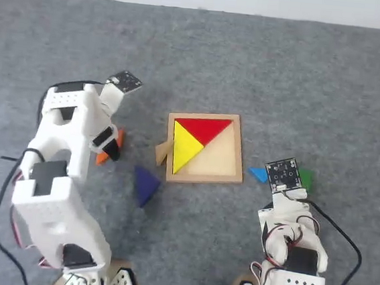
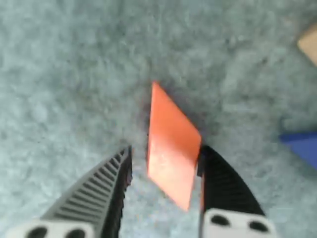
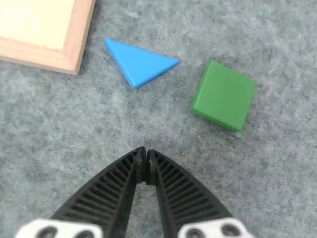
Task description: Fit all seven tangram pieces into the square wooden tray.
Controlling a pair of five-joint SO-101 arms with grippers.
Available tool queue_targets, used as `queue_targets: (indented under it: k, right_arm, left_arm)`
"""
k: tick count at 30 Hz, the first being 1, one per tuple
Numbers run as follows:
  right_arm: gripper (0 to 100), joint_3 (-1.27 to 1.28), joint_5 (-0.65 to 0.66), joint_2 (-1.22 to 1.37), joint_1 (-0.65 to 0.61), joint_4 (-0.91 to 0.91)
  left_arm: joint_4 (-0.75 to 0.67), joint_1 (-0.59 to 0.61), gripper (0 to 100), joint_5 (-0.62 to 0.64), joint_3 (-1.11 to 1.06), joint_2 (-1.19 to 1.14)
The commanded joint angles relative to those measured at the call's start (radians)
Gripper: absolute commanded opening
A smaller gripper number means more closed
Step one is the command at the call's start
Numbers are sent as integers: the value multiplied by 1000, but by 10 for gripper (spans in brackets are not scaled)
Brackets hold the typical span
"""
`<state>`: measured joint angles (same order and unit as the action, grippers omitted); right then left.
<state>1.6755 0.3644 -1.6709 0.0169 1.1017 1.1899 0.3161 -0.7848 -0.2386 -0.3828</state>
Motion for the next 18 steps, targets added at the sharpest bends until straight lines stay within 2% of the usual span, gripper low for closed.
queue_targets:
  k: [1, 6, 14, 18]
  right_arm:
    - [8, 15, 9, -13, -2, 2]
    - [8, 15, 9, -13, -2, 2]
    - [8, 15, 9, -13, -2, 2]
    - [8, 15, 9, -13, -2, 2]
  left_arm:
    - [-5, 14, 176, -8, 30, -6]
    - [-5, 15, 160, -9, 30, 20]
    - [-2, 44, 189, -43, -105, 373]
    - [-6, 46, 192, -43, -139, 411]
